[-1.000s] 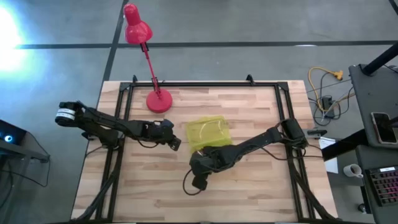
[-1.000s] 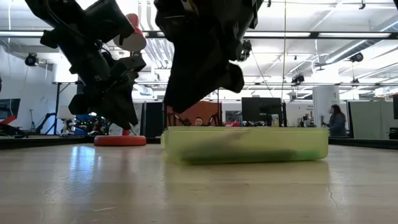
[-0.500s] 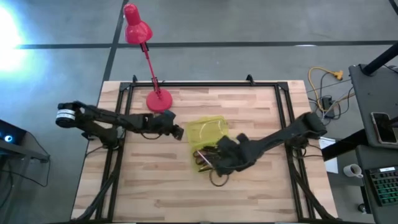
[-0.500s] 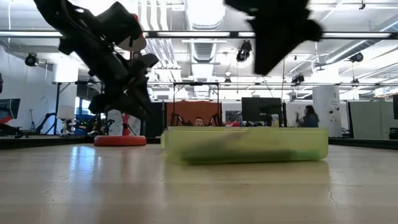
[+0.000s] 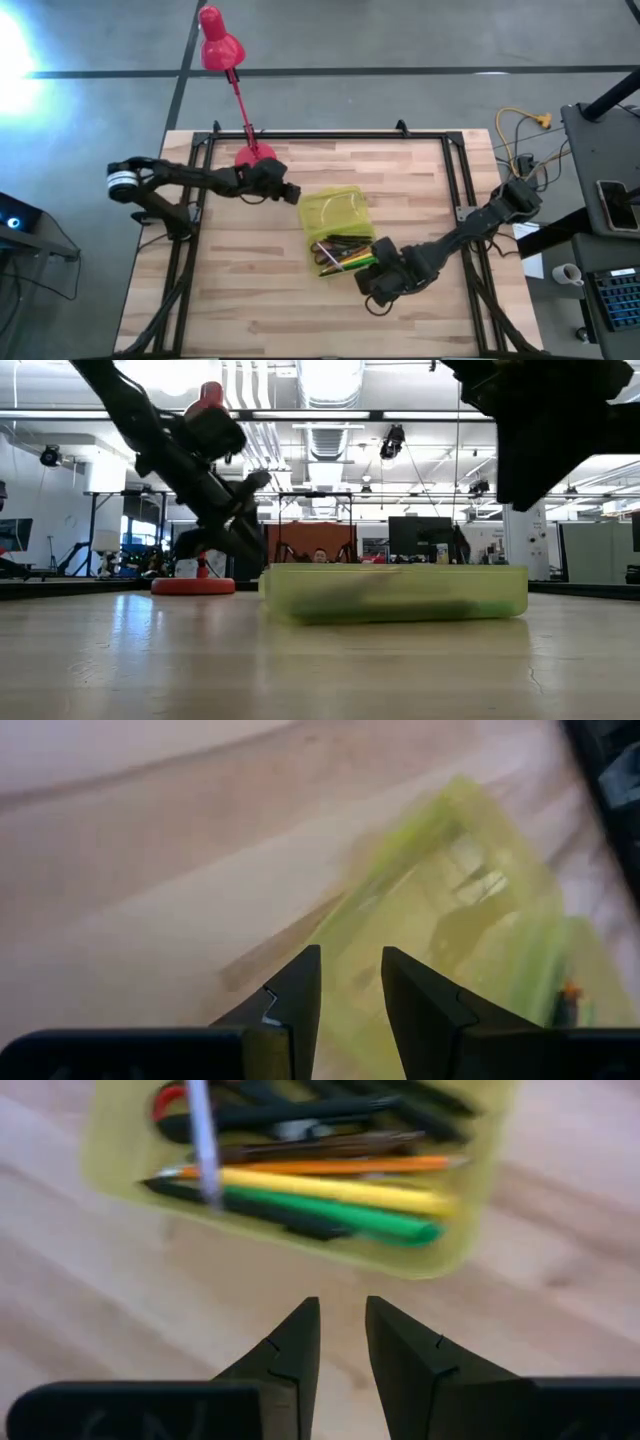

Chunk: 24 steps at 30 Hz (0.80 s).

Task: Pick & place school supplies into a supply box
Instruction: Close the yellow supply box

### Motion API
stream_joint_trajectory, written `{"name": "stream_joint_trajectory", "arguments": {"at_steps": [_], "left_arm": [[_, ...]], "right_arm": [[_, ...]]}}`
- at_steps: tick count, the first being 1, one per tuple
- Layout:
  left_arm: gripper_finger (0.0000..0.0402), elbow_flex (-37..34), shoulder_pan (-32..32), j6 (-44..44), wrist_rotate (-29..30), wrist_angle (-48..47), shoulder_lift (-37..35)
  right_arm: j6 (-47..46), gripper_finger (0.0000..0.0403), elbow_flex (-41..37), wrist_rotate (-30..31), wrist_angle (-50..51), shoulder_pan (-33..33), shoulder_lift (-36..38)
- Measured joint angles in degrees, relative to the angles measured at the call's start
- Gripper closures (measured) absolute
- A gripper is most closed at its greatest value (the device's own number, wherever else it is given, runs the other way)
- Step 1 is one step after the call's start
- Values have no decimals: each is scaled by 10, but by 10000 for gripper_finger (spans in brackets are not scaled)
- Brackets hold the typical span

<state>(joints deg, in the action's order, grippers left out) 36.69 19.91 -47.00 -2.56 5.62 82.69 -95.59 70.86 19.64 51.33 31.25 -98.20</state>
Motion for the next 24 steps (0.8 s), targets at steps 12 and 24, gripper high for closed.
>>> {"name": "stream_joint_trajectory", "arguments": {"at_steps": [12,24], "left_arm": [[309,96,26,24,-2,-18,160],[309,244,20,101,-50,-145,236]], "right_arm": [[2,328,-10,28,-55,-4,-2],[-5,333,-41,15,-61,-5,-4]]}}
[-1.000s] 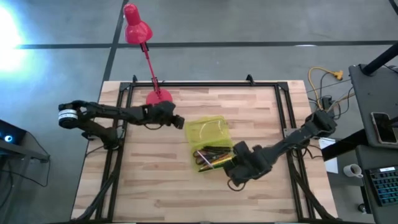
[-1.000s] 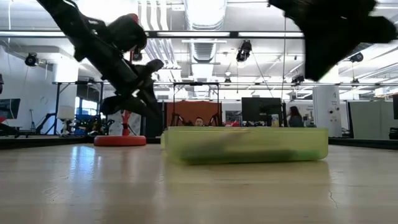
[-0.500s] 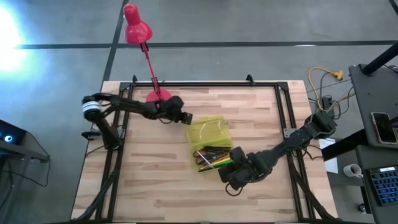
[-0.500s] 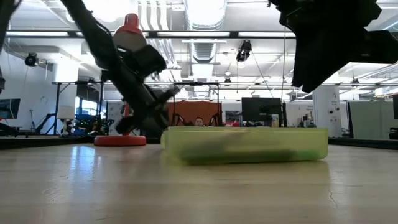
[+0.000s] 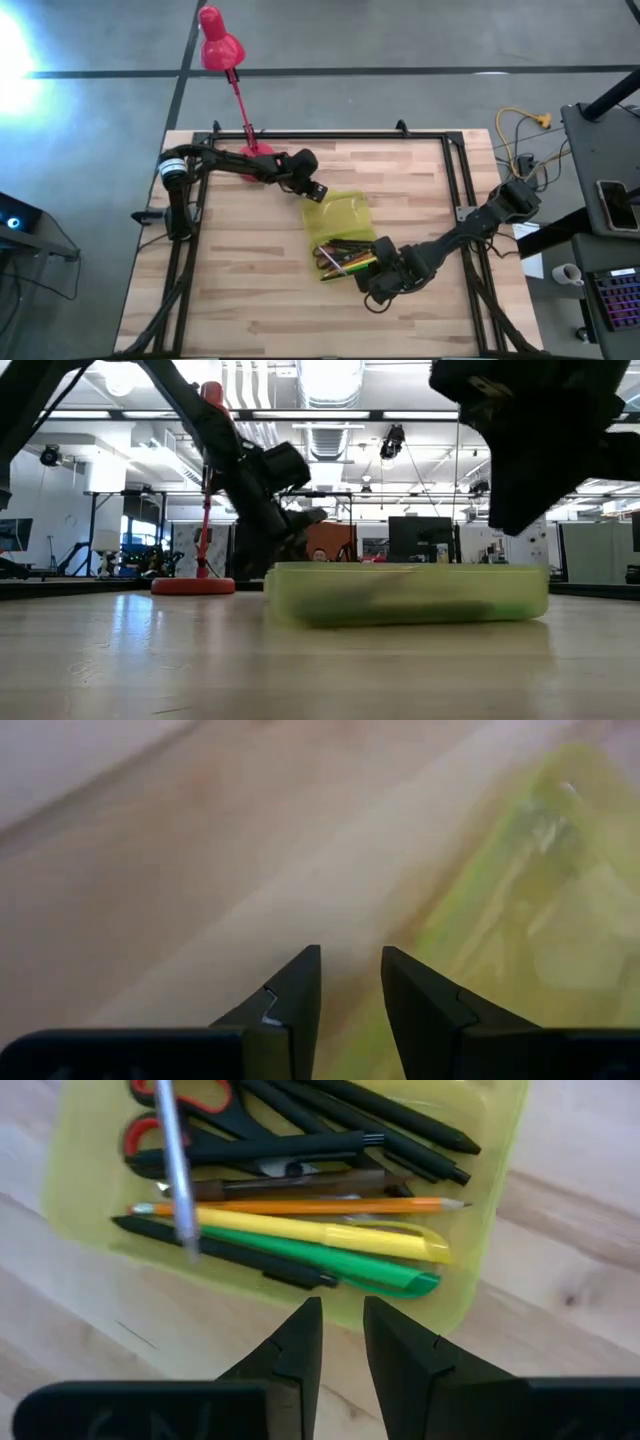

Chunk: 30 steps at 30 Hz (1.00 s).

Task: Pick & place school supplies into a supply box
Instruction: Close the yellow supply box

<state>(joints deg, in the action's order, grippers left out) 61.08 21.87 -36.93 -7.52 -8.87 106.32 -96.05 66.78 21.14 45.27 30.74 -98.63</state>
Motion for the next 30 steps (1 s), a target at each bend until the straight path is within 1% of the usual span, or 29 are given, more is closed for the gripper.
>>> {"name": "stream_joint_trajectory", "arguments": {"at_steps": [3,8,17,19,22,25,27,30], "left_arm": [[309,32,-2,22,-8,-25,-1],[309,47,-2,30,-7,-41,2],[309,7,-1,36,-6,-35,4],[309,-2,-1,37,-7,-27,4],[309,-14,-1,37,-6,-15,4],[309,-20,-1,37,-6,-9,4],[309,-19,-1,37,-6,-8,4],[309,-20,-1,36,-11,-5,4]], "right_arm": [[13,330,-6,-24,-5,1,0],[29,325,-1,-23,-5,11,7],[13,334,16,-20,-11,33,34],[11,335,17,-40,-27,37,36],[13,335,14,-78,-78,37,32],[5,335,9,-82,-82,36,22],[4,335,5,-98,-88,36,21],[4,335,-4,-112,-117,35,18]]}}
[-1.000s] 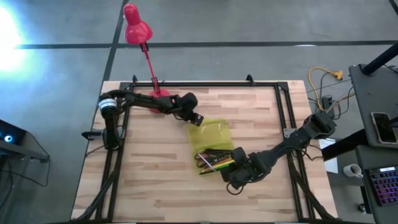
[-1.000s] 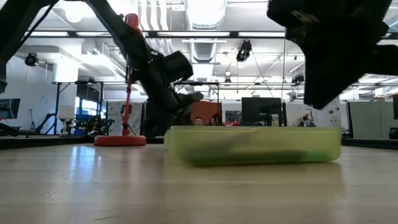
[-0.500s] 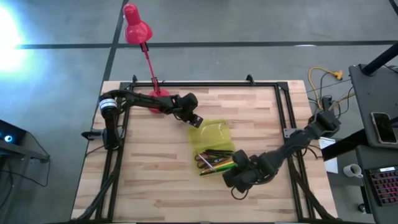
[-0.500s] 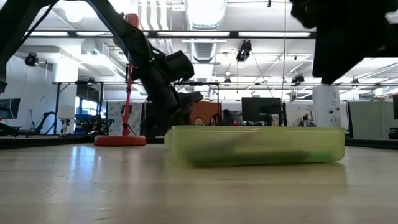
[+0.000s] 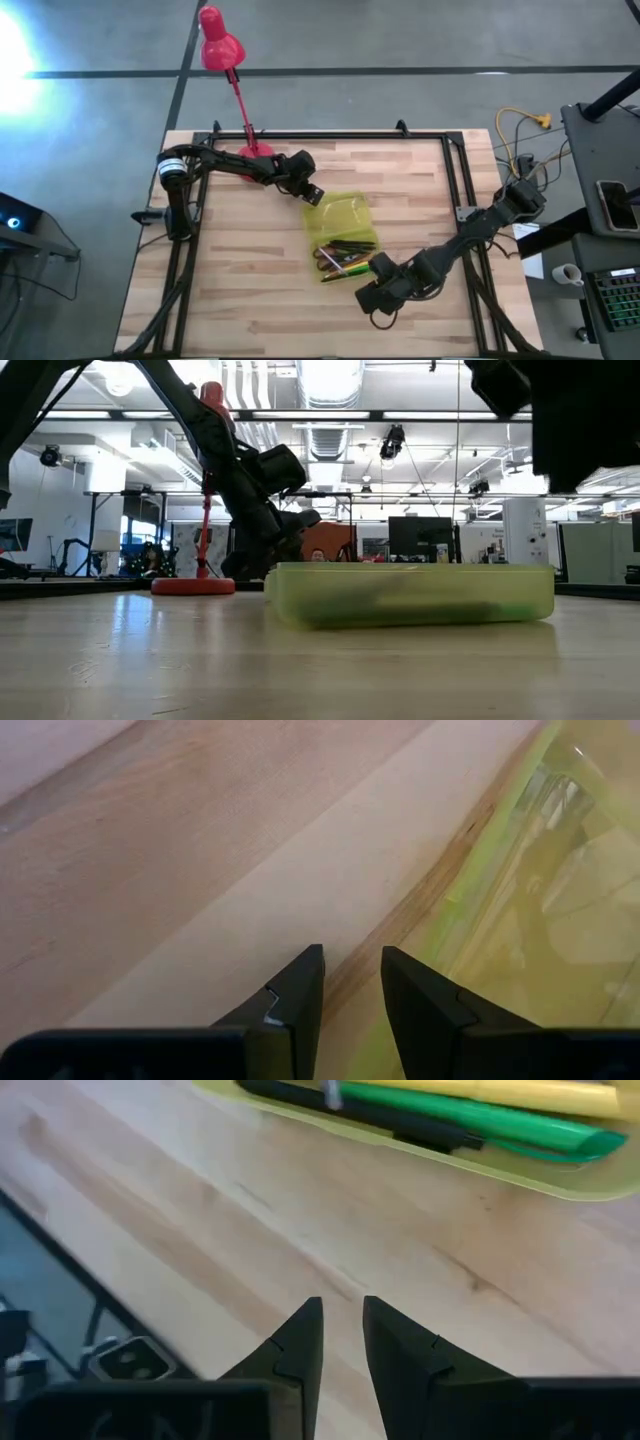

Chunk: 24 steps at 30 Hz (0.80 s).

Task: Pick & place school supplies into a supply box
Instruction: Close the yellow supply box

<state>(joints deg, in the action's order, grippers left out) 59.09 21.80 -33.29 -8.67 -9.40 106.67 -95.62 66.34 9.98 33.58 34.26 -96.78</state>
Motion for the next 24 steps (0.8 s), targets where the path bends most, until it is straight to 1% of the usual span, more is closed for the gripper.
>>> {"name": "stream_joint_trajectory", "arguments": {"at_steps": [4,7,12,16,19,24], "left_arm": [[309,-1,-1,0,-1,3,0],[309,-2,-3,0,-1,5,0],[309,-2,-6,0,0,6,1],[309,-2,-8,-2,0,6,1],[309,1,-11,-10,-11,6,1],[309,20,-28,-33,-25,-3,2]], "right_arm": [[-11,335,-22,-2,-33,-2,-16],[-47,335,-43,0,-57,-4,-34],[-90,335,-54,37,-57,-6,-56],[-94,335,-62,39,-55,-14,-66],[-94,335,-69,41,-57,-20,-65],[-73,335,-81,36,-57,-32,-64]]}}
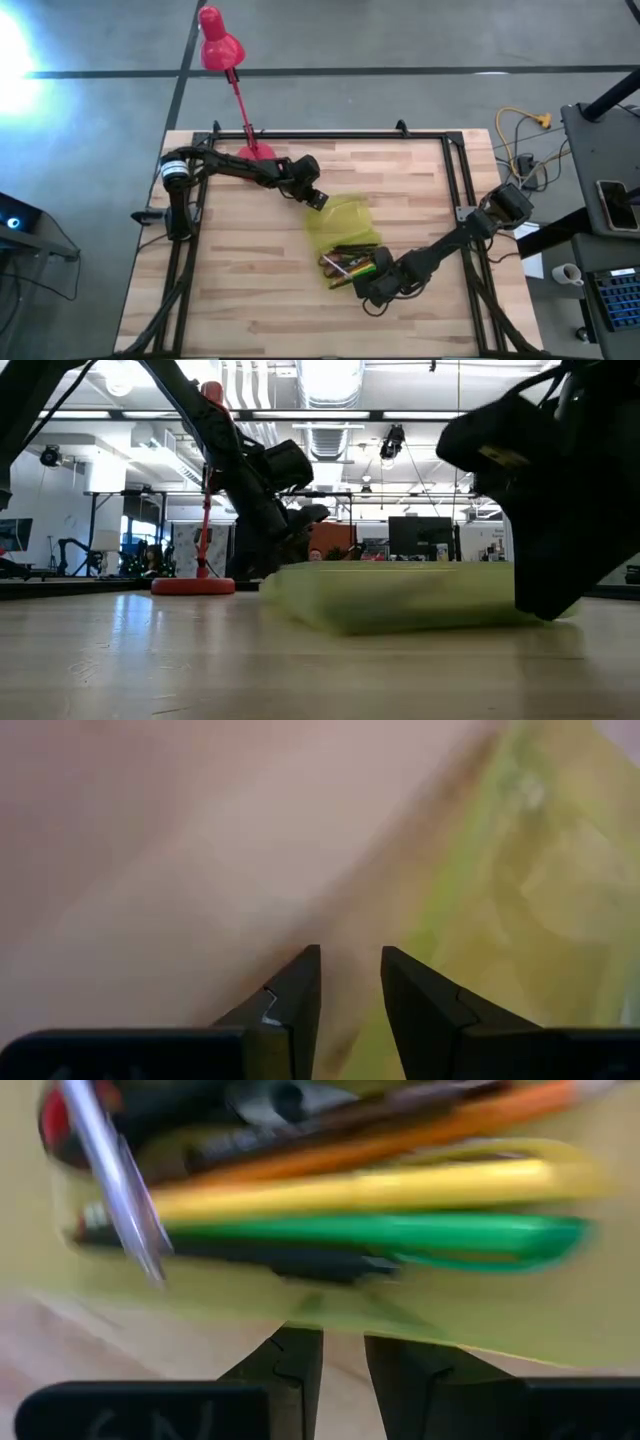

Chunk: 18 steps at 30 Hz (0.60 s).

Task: Pick & place school supplies into a supply box
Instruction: Close the yellow supply box

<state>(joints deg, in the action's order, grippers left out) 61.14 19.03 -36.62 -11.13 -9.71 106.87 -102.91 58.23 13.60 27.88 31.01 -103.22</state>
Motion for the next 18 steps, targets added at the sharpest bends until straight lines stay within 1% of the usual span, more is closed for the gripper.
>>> {"name": "stream_joint_trajectory", "arguments": {"at_steps": [5,14,18], "left_arm": [[309,32,-18,-1,-8,0,-4],[309,100,-34,1,-13,-47,-10],[309,122,-34,30,-12,-62,-10]], "right_arm": [[23,335,-4,-9,3,-7,0],[44,335,-7,-9,5,-9,0],[52,335,-7,-8,5,-9,0]]}}
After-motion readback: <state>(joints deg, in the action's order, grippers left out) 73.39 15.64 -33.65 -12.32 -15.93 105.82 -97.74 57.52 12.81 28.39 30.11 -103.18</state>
